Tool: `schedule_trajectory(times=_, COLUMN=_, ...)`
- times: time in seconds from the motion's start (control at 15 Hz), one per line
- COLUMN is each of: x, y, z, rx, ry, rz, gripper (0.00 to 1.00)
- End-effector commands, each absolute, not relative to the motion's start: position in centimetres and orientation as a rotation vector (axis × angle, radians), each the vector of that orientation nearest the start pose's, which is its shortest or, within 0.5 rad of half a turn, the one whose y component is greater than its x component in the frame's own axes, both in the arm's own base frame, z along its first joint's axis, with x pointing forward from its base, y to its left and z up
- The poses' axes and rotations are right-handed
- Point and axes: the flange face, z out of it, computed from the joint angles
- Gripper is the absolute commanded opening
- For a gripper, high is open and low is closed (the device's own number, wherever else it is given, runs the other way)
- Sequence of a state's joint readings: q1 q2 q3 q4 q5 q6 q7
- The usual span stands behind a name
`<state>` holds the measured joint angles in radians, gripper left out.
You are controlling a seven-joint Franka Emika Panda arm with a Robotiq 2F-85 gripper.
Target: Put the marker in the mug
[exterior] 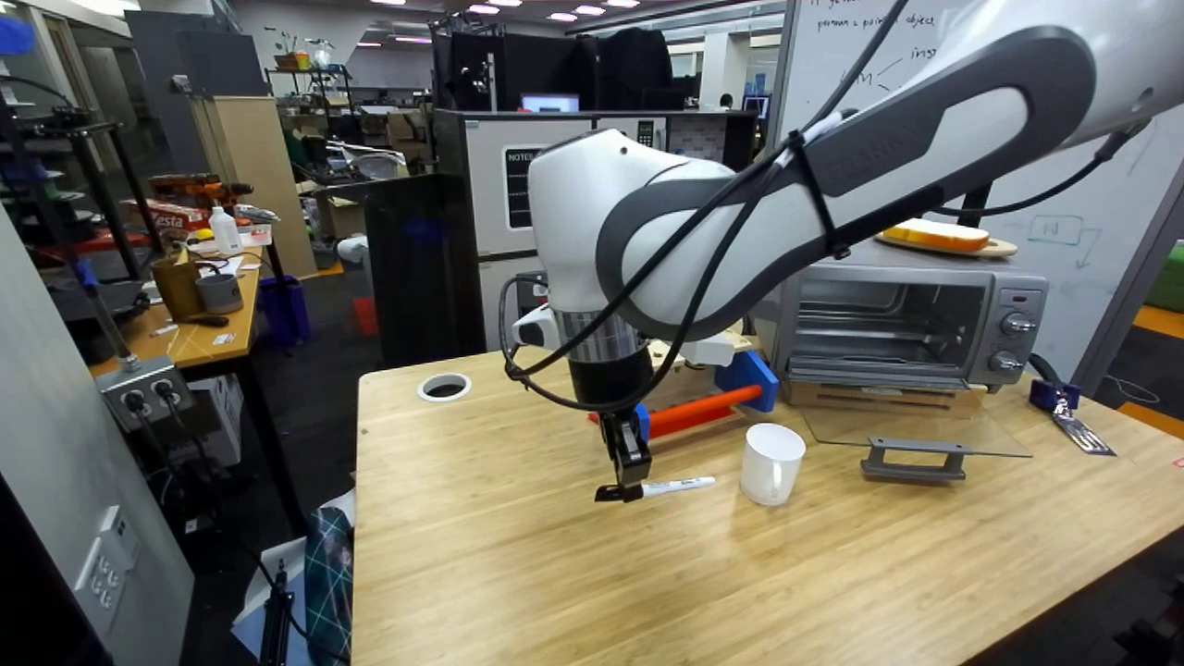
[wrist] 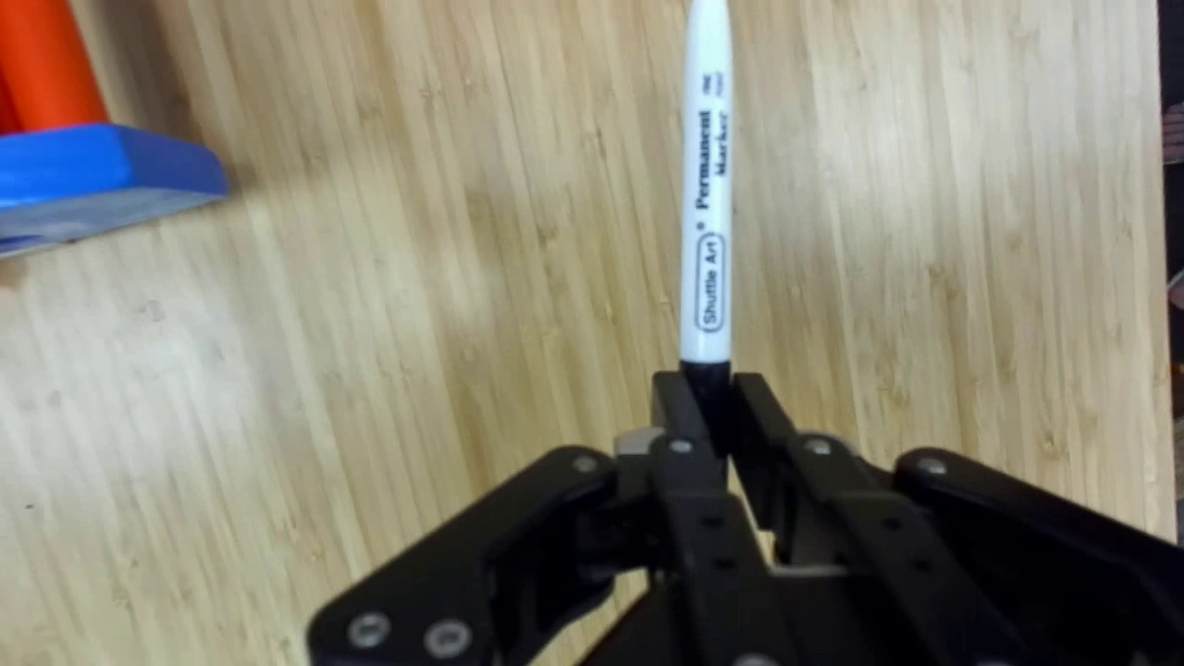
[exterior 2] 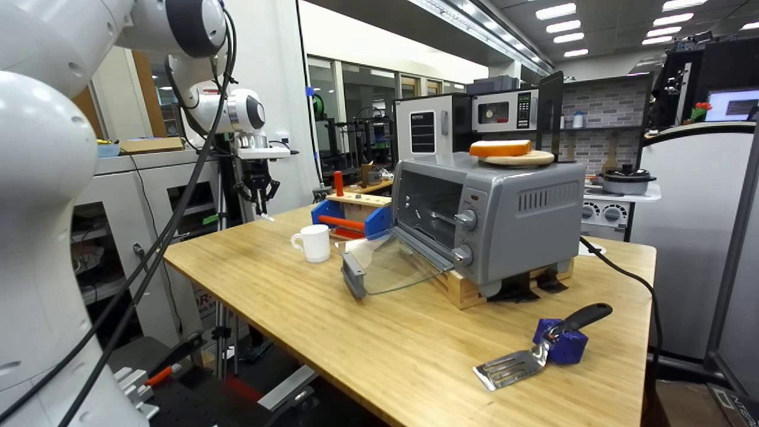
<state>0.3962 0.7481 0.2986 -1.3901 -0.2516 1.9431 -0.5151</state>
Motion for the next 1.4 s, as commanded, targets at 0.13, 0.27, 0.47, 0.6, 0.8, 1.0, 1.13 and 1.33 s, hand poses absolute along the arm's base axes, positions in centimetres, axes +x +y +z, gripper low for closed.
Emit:
schedule_trajectory(times=0.13, x=58.4, y=39.6, z=30.3, rx=-2.559, ry=-1.920, rz=0.107, gripper=0.04)
schedule_trajectory(times=0.27, x=58.0, y=39.7, z=32.2, rx=-2.495, ry=-1.987, rz=-0.003, gripper=0.04)
schedule_trajectory(times=0.47, x=57.3, y=39.7, z=34.5, rx=-2.362, ry=-1.985, rz=-0.230, gripper=0.04)
schedule_trajectory(times=0.6, x=57.2, y=39.0, z=35.1, rx=-2.298, ry=-1.908, rz=-0.329, gripper=0.04)
schedule_trajectory(times=0.8, x=57.0, y=36.3, z=34.6, rx=-2.271, ry=-1.766, rz=-0.401, gripper=0.04)
schedule_trajectory(times=1.0, x=56.4, y=32.7, z=33.2, rx=-2.297, ry=-1.636, rz=-0.426, gripper=0.04)
schedule_trajectory(times=1.13, x=55.5, y=30.5, z=32.7, rx=-2.323, ry=-1.561, rz=-0.445, gripper=0.04)
schedule_trajectory(times=1.33, x=54.0, y=28.0, z=32.4, rx=-2.355, ry=-1.486, rz=-0.477, gripper=0.04)
